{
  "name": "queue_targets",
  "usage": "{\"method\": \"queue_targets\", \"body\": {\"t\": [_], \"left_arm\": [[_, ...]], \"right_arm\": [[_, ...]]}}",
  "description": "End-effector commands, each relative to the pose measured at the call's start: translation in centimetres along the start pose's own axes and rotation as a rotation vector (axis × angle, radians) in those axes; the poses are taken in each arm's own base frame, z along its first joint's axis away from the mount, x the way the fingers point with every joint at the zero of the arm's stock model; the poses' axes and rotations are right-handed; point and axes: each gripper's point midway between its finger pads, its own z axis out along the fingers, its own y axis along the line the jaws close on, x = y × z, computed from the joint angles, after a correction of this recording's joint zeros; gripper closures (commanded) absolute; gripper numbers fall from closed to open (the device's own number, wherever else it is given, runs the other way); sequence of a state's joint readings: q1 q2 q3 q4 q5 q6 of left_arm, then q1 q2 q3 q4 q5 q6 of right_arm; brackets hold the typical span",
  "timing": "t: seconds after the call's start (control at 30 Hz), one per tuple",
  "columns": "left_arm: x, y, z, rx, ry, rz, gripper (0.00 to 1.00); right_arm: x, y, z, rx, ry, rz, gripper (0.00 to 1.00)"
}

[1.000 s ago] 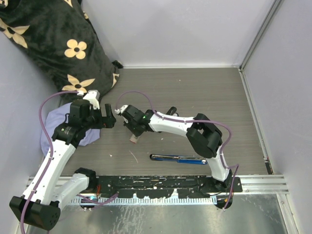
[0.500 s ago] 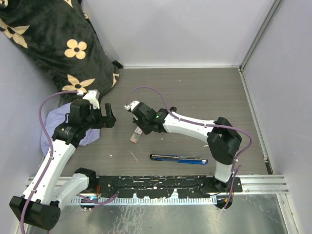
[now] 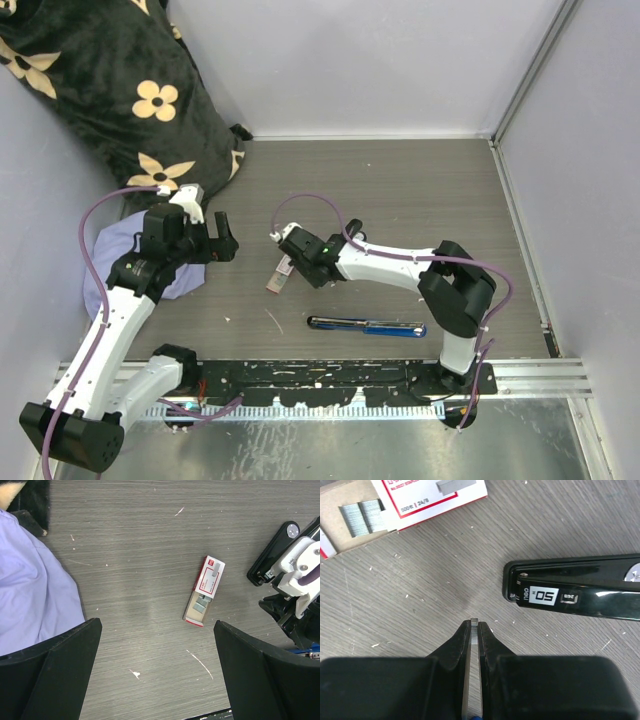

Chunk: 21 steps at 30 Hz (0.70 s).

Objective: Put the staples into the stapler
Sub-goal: Pick up the staple from the staple box, then place the staple at the center of the board.

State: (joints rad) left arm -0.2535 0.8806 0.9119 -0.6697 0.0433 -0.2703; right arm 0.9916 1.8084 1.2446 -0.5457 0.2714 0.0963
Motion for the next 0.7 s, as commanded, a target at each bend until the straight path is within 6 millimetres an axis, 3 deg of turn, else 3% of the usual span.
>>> {"method": "queue_targets", "body": {"t": [0.0,0.4,0.67], "left_arm": [[-2.2,-1.0,-0.7,0.042,-0.086,0.006,0.02],[-2.4,-1.1,-0.8,0.046,-0.090,0.007,0.02],[-2.4,-1.2,-0.9,0.052,-0.094,0.007,0.02]], "right_arm": [[-1.1,-1.2,-0.5,0.083,-0.051,0.019,0.88],[-0.6,-0.4,1.7,0.155,0.000,-0.023,0.88],[-0.4,1.1,2.1,0.155,0.012,-0.031,0.87]]}}
